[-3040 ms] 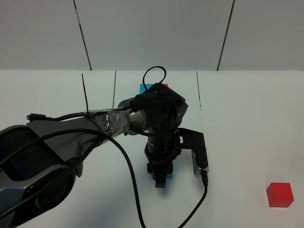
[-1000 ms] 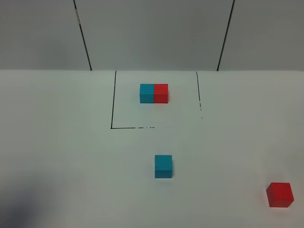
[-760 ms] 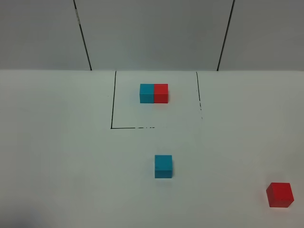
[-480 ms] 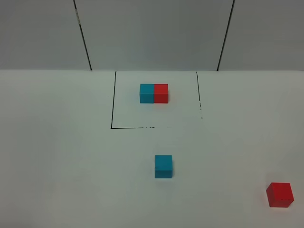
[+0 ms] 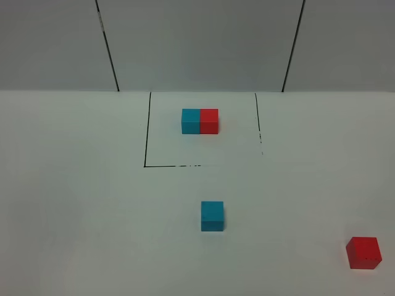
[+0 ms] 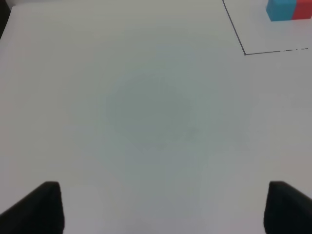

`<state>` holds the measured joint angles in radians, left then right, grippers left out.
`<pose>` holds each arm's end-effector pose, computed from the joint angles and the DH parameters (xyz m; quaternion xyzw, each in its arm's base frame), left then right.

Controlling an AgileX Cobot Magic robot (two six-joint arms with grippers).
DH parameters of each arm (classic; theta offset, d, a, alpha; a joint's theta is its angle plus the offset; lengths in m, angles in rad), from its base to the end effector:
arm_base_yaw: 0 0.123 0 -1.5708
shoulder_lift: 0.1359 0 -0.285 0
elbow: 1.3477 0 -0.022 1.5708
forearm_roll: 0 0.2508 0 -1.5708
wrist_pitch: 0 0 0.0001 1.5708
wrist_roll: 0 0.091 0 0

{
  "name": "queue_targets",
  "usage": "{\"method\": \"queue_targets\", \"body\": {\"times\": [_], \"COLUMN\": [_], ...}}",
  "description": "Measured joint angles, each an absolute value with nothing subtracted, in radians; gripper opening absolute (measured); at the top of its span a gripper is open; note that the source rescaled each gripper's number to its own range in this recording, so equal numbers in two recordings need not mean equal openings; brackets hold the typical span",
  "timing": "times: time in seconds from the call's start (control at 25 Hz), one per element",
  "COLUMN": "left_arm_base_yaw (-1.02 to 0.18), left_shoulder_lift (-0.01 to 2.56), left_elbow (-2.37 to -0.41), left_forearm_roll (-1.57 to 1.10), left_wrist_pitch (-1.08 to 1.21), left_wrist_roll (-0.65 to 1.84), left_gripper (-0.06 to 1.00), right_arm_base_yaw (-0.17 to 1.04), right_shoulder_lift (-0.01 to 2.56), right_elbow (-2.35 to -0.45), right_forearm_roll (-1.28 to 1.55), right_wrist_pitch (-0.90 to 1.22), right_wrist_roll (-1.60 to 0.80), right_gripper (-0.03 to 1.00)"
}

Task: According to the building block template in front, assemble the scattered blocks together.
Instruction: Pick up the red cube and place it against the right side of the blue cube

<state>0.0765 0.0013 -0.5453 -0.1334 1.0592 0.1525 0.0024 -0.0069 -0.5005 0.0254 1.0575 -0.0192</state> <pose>-0.0097 -0.0113 0.2904 0.0359 0.8385 -0.0044 0.5437 -0.0058 0.0020 0.2777 -0.0097 0.8503 0.0083 0.5261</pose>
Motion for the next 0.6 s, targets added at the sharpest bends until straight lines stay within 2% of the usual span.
{"method": "queue_targets", "body": {"times": [0.2,0.6], "left_arm_base_yaw": [0.076,0.076], "left_shoulder_lift": [-0.008,-0.008], "left_elbow": [-0.509,-0.507], "left_forearm_roll": [-0.133,-0.125], "left_wrist_pitch": [1.072,1.07], "left_wrist_roll": [0.148,0.108], "left_gripper": [0.81,0.81], "right_arm_base_yaw": [0.002,0.002], "right_shoulder_lift": [-0.007,-0.007], "right_elbow": [-0.501,-0.501], "right_forearm_roll": [0.025,0.025], "right_wrist_pitch": [1.058,1.058], "right_wrist_roll": [-0.019,-0.019], "right_gripper": [1.0,1.0]}}
